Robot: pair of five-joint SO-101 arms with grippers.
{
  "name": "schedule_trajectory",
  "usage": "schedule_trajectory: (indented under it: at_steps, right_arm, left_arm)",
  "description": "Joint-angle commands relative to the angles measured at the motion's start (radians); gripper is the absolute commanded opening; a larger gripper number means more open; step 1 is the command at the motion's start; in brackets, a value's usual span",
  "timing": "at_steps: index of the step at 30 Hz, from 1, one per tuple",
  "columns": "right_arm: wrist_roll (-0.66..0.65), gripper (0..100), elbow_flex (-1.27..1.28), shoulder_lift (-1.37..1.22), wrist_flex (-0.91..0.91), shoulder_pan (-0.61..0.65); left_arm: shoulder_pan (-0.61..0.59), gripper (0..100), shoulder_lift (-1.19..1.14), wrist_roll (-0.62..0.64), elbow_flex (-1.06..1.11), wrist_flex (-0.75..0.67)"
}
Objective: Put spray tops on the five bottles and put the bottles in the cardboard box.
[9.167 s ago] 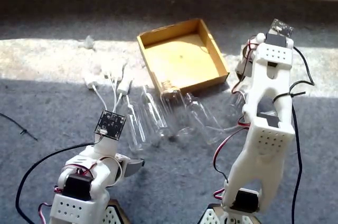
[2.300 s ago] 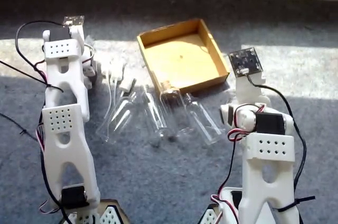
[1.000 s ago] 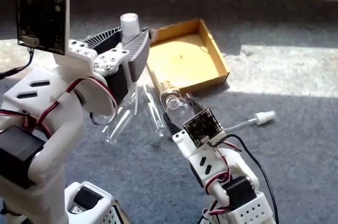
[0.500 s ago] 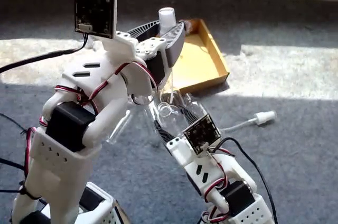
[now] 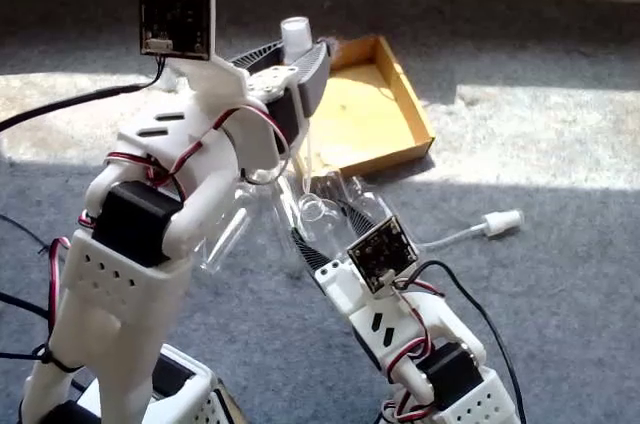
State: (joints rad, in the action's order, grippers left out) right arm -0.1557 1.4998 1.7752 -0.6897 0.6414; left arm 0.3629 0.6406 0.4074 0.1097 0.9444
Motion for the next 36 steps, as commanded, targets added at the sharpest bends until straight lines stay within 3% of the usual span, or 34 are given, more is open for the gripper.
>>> schedule_trajectory:
  at_steps: [1,12,17,19,24,29,36]
  right_arm:
    - [0.008,0.5,-0.013,0.010,-0.004,0.010]
    - [0.008,0.5,-0.015,0.010,-0.002,0.008]
    - [0.008,0.5,-0.015,0.010,-0.002,0.002]
    - [0.011,0.5,-0.015,0.010,-0.001,-0.039]
    - [0.164,0.5,-0.016,0.010,0.047,-0.179]
    - [0.172,0.5,-0.016,0.010,0.048,-0.157]
    - [0.169,0.5,-0.015,0.010,0.044,-0.101]
  left_arm:
    - [-0.013,5,0.015,-0.009,0.004,-0.020]
    - [-0.002,5,0.019,-0.002,0.084,-0.018]
    - [0.091,5,0.019,-0.002,0.191,-0.018]
    - [0.125,5,0.022,-0.002,0.246,-0.018]
    - [0.165,5,0.145,-0.008,0.383,-0.025]
    - [0.205,5,0.240,-0.011,0.479,-0.028]
    - [0.214,5,0.242,-0.063,0.590,-0.170]
